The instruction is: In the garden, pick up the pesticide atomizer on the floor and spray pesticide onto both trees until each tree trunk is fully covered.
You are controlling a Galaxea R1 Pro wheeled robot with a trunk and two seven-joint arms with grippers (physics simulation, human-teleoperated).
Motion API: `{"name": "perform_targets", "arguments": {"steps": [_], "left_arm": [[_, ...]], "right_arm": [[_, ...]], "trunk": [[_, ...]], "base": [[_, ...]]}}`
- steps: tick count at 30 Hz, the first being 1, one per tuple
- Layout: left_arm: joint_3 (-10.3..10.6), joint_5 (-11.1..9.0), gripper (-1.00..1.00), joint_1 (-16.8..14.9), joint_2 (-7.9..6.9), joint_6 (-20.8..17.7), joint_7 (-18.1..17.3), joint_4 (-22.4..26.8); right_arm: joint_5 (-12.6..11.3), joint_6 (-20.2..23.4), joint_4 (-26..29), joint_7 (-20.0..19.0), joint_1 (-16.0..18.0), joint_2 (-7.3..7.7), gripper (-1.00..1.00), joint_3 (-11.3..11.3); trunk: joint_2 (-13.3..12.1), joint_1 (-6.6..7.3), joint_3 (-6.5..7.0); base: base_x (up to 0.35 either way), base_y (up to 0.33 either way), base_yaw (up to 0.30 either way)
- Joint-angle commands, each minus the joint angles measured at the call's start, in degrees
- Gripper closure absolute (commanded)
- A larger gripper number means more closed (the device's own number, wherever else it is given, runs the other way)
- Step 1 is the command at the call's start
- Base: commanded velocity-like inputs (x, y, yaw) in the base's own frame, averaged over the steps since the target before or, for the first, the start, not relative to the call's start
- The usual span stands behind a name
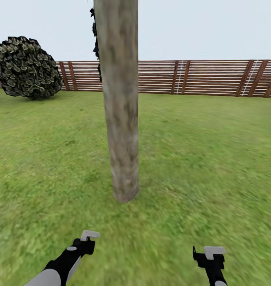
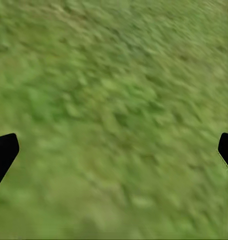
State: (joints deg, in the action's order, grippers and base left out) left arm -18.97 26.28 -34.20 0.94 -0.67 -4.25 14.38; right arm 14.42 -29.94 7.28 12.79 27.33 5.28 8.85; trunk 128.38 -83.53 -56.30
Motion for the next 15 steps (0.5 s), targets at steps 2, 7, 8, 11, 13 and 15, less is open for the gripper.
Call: {"name": "perform_targets", "arguments": {"steps": [2, 7, 8, 11, 13, 15], "left_arm": [[-0.43, 0.52, 1.0, -0.06, 0.89, -0.23, -0.32, 0.25], [-0.45, 0.51, 1.0, -0.08, 1.59, -0.18, -0.28, 0.37], [-0.71, 0.47, 1.0, -0.01, 2.38, 0.29, -0.23, 1.94], [-0.67, 0.45, 1.0, 0.01, 2.4, 0.31, -0.23, 2.34], [-0.64, 0.44, 1.0, 0.01, 2.4, 0.31, -0.23, 2.39], [-0.64, 0.44, 1.0, 0.01, 2.41, 0.32, -0.23, 2.4]], "right_arm": [[0.58, -0.19, -0.12, 0.21, -0.17, -0.06, -1.0, 0.37], [0.53, -0.2, -1.26, 0.18, -0.33, -0.09, -1.0, 0.36], [0.52, -0.21, -2.17, 0.13, -0.35, -0.18, -1.0, 0.29], [0.52, -0.21, -2.18, 0.13, -0.35, -0.18, -1.0, 0.3], [0.52, -0.21, -2.18, 0.13, -0.35, -0.18, -1.0, 0.31], [0.52, -0.21, -2.18, 0.13, -0.35, -0.18, -1.0, 0.3]], "trunk": [[0.02, -0.01, -0.05], [0.02, -0.01, -0.05], [0.02, -0.01, -0.05], [0.02, -0.01, -0.05], [0.02, -0.01, -0.05], [0.02, -0.01, -0.05]], "base": [[0.234, -0.199, -0.201], [0.259, -0.2, -0.276], [0.233, -0.232, -0.298], [0.167, -0.115, -0.148], [0.044, -0.023, -0.029], [0.016, -0.008, -0.01]]}}
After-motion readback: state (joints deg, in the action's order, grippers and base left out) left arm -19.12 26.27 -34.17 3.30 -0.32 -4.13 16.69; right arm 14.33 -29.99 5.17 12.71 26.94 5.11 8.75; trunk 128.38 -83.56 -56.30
